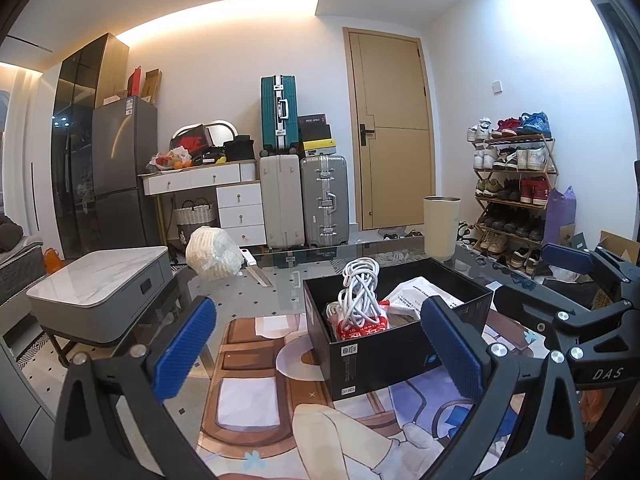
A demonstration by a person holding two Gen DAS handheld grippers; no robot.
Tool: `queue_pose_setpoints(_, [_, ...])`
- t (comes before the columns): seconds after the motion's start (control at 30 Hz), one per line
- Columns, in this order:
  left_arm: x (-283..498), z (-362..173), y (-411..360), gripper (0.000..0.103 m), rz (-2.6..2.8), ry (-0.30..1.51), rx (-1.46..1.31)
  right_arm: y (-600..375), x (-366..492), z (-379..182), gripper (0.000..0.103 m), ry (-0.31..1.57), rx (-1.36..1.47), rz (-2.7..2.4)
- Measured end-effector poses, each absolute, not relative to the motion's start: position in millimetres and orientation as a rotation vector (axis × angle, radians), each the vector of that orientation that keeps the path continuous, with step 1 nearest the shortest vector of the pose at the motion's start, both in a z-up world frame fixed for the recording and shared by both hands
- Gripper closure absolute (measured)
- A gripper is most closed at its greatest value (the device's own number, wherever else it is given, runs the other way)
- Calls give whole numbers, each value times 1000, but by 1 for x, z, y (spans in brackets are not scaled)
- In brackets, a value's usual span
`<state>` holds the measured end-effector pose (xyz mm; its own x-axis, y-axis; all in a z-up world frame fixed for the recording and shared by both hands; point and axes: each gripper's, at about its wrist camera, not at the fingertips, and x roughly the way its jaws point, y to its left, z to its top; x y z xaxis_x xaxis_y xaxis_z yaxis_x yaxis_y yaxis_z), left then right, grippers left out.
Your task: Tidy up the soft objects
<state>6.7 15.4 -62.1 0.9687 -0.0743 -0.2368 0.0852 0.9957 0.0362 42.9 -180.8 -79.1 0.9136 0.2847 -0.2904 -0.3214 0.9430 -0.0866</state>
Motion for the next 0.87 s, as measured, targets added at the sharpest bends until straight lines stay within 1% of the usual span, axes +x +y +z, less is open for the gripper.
queue_pose_setpoints(0.87, [11,-65,12,0,-69,246,65,-180,43,-79,1,277,-138,310])
